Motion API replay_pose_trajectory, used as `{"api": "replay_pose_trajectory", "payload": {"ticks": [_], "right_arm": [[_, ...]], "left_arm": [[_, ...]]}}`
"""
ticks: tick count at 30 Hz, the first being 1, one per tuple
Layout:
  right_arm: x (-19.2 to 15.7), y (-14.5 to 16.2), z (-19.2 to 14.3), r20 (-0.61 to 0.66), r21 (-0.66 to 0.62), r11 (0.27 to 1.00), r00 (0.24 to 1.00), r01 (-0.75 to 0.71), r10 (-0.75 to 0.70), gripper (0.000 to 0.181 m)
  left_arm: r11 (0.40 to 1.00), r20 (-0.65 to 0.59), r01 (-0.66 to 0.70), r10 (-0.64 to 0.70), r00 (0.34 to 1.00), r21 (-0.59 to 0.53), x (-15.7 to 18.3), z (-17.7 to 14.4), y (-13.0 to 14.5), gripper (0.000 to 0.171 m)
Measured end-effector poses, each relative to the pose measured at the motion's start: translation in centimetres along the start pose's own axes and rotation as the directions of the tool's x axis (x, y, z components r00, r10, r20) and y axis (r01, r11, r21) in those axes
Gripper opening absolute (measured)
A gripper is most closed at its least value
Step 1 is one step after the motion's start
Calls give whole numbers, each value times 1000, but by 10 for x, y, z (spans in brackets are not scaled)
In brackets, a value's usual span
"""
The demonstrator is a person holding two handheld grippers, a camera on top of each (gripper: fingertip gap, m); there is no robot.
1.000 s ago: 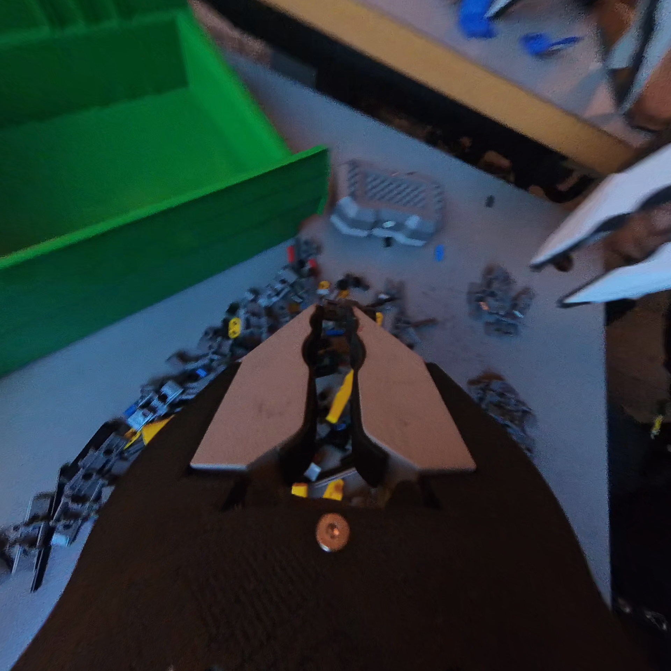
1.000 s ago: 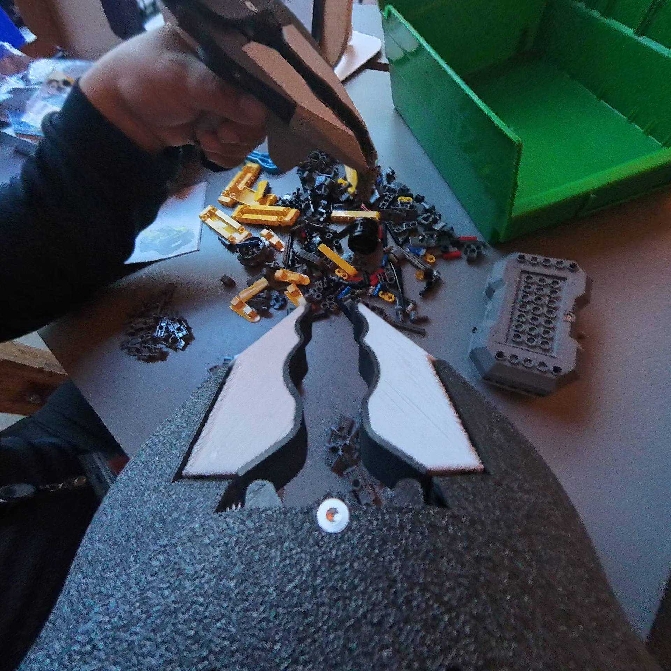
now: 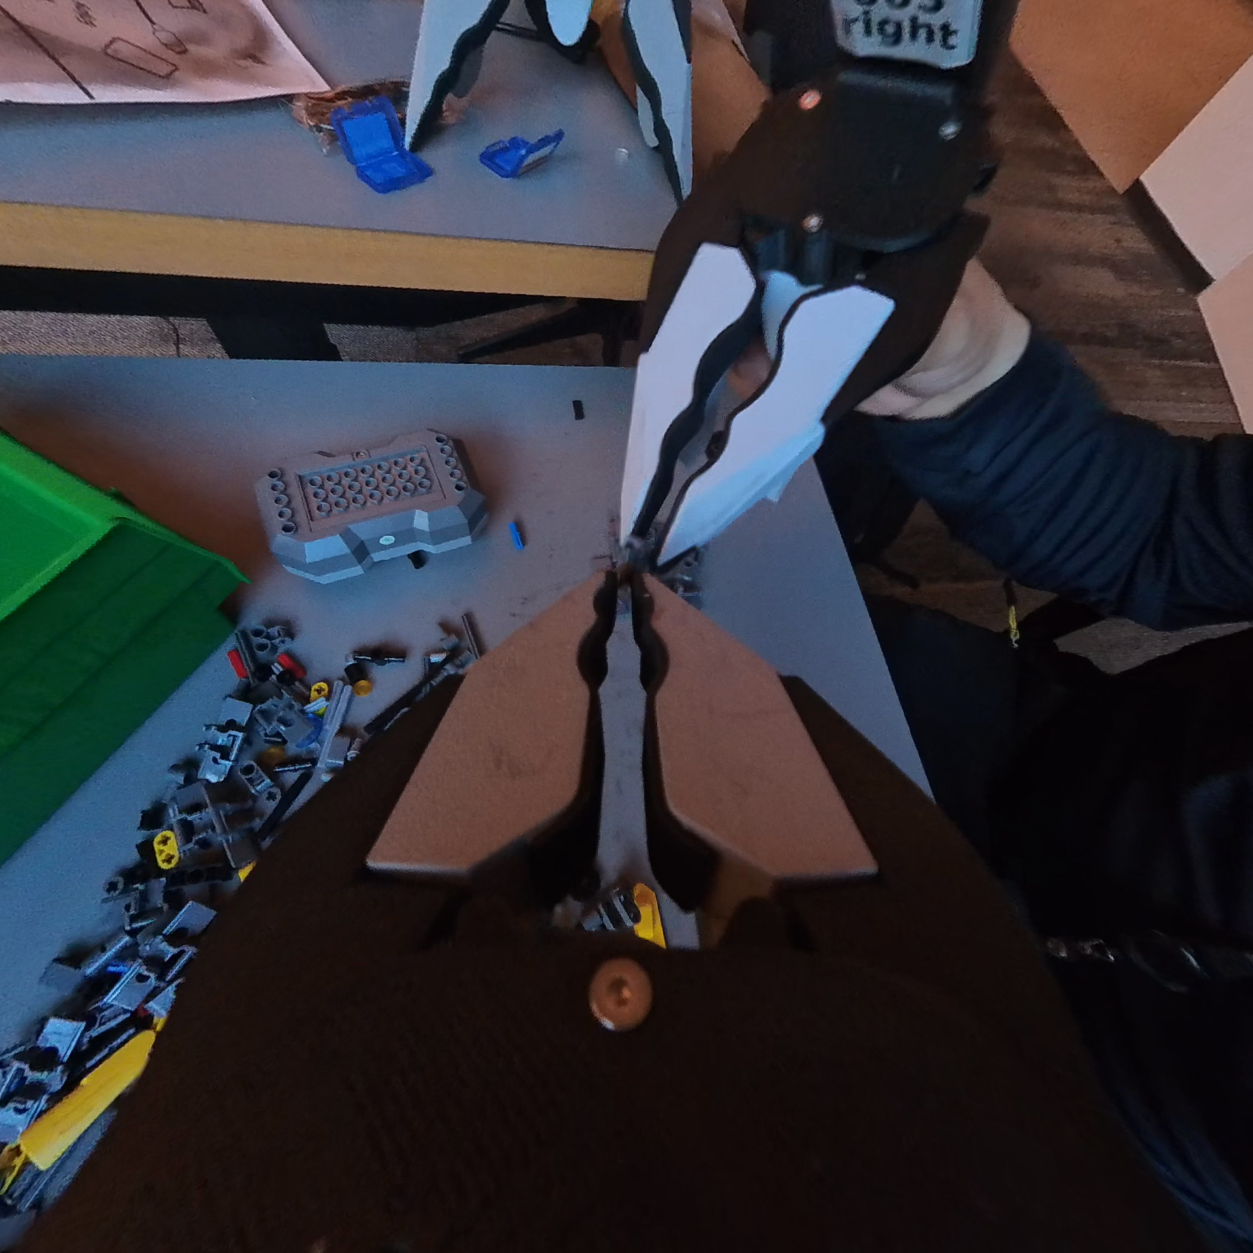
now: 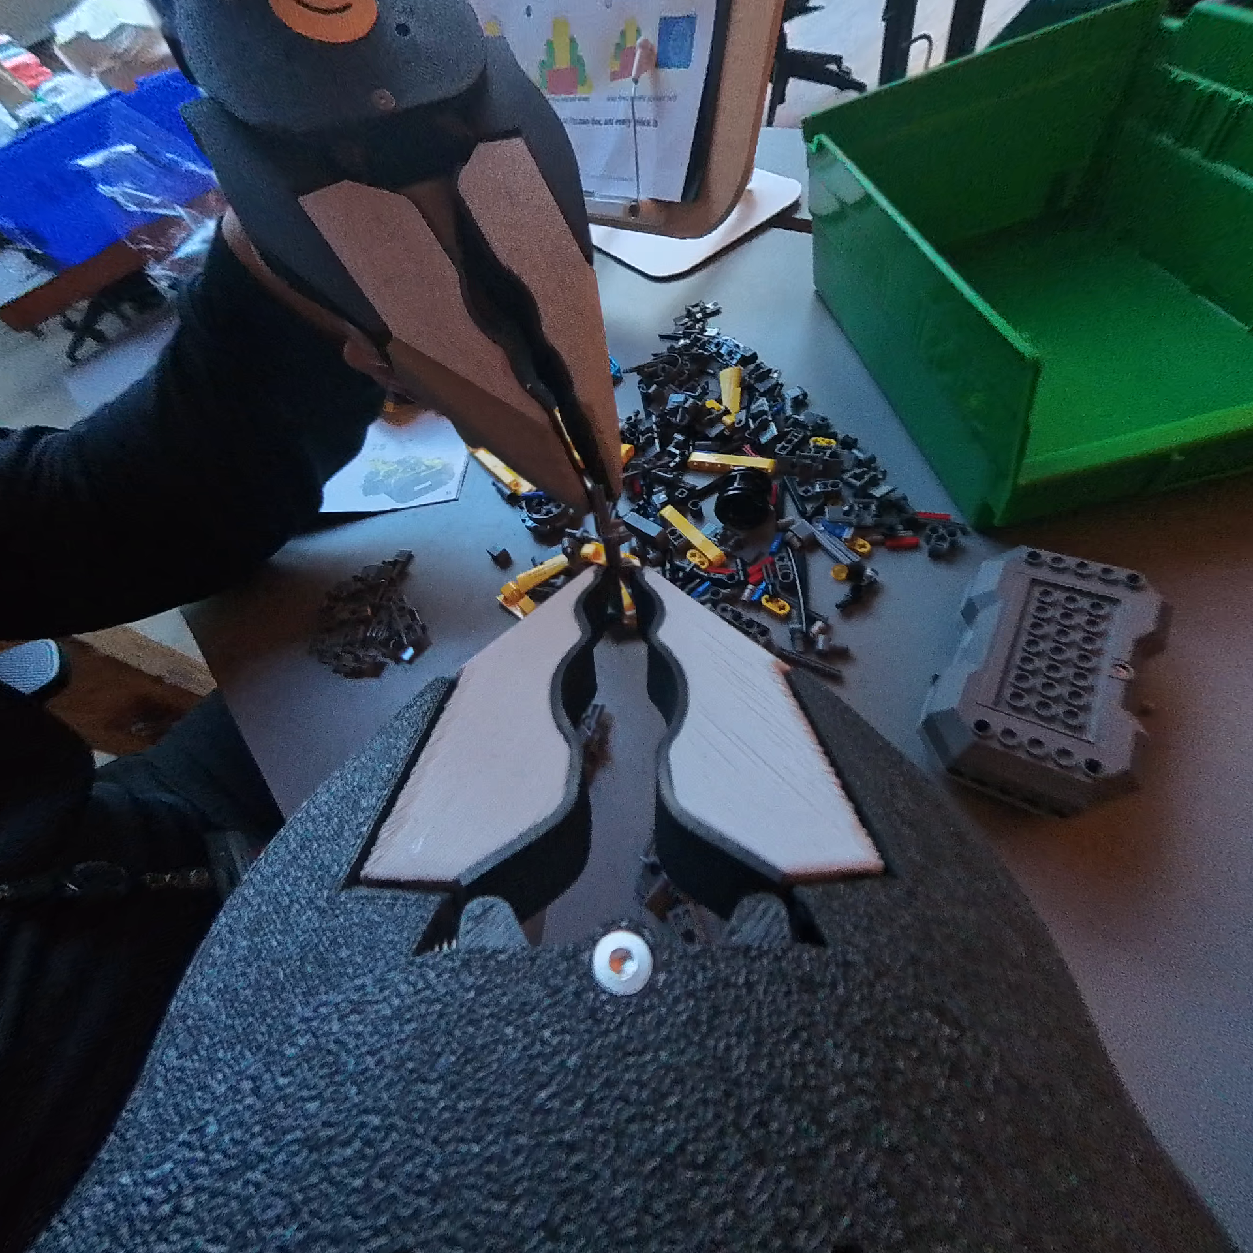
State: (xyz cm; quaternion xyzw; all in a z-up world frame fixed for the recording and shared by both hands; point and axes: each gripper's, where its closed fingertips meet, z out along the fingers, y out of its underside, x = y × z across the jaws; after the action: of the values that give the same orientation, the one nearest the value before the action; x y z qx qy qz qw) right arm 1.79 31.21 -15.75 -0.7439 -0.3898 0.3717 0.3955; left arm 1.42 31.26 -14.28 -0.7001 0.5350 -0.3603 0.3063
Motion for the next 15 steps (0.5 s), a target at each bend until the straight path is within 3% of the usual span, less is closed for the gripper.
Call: {"api": "replay_pose_trajectory", "payload": {"ticks": [4, 6, 10, 15], "right_arm": [[15, 15, -17, -107, -100, 995, 994, 5, -16, 6], [24, 37, -24, -153, -220, 975, 988, -23, -11, 6], [38, 94, -34, -220, -473, 875, 975, -104, -3, 7], [48, 125, -30, -258, -586, 796, 966, -151, -6, 8]], "left_arm": [[999, -2, 31, -31, 1000, -8, -3, 5, 3, 1], [998, 24, 52, -51, 998, -35, -11, 6, 8, 13], [995, 132, 98, -93, 987, -29, -33, -1, 10, 22], [988, 283, 153, -142, 949, -18, -66, -20, 17, 27]]}}
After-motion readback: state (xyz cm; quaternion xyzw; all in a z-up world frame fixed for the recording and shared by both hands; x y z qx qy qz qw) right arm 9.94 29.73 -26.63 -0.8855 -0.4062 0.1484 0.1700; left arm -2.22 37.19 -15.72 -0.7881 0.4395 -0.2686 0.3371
